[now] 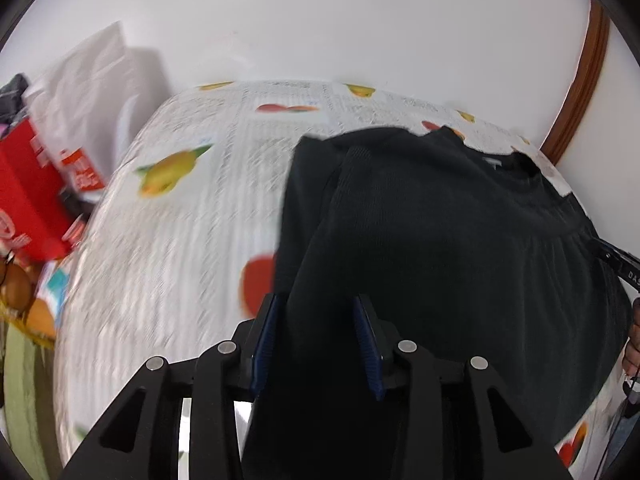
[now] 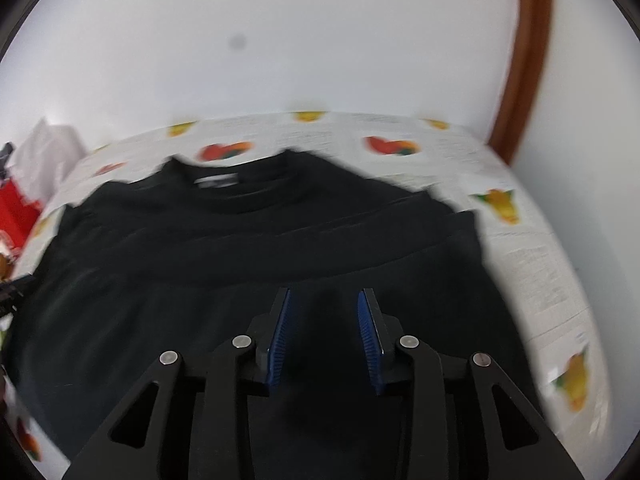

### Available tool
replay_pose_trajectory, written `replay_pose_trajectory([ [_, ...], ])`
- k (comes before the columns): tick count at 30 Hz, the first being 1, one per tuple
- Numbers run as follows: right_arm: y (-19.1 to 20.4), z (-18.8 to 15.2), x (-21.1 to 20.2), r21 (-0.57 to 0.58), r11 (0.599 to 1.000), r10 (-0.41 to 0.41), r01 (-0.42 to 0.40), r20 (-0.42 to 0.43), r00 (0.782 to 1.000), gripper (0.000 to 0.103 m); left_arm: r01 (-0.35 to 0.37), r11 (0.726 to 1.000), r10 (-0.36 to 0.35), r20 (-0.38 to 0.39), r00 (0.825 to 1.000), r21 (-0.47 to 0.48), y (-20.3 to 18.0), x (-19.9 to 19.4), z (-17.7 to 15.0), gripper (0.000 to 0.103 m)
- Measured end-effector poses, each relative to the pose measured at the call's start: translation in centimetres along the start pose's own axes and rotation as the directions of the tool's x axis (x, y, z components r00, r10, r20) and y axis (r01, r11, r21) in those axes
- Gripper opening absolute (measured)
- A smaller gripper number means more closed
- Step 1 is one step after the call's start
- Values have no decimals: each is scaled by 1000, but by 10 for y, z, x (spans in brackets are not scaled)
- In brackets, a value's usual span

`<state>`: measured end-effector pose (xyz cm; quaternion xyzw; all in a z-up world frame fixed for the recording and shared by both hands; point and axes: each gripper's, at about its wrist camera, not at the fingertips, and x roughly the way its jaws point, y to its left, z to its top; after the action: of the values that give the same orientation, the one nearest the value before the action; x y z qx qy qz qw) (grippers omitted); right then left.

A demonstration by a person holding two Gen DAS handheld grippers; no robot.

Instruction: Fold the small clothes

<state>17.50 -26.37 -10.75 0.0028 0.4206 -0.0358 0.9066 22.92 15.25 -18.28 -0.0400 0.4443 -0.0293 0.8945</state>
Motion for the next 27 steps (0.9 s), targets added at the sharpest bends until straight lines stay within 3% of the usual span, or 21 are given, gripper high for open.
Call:
replay_pose_trajectory([
  [6, 90, -27, -7, -78, 992, 96, -97, -15, 995, 35, -49, 999, 49, 6, 999, 1, 29, -38, -54, 42],
  [12, 178, -56, -24, -195, 967, 161, -163, -26, 987, 40, -1, 999, 2, 27, 1000, -33, 62, -80, -94, 43],
  [16, 231, -73, -42, -280, 941, 194, -190, -16, 981, 41, -40, 999, 41, 35, 999, -6, 74, -89, -112, 43],
  [18, 252, -81, -48, -313, 920, 238, -237, -37, 971, 42, -38, 999, 39, 35, 999, -25, 83, -91, -117, 41],
  [21, 284, -93, -60, -381, 877, 291, -292, -62, 955, 56, 14, 998, -11, 44, 999, -60, 93, -96, -124, 41],
  [25, 320, -110, -72, -462, 812, 349, -357, -106, 931, 57, 40, 996, -35, 59, 998, -82, 101, -100, -128, 41],
  [27, 338, -121, -74, -509, 793, 329, -336, -109, 938, 57, 59, 994, -53, 59, 997, -97, 105, -100, -130, 41],
])
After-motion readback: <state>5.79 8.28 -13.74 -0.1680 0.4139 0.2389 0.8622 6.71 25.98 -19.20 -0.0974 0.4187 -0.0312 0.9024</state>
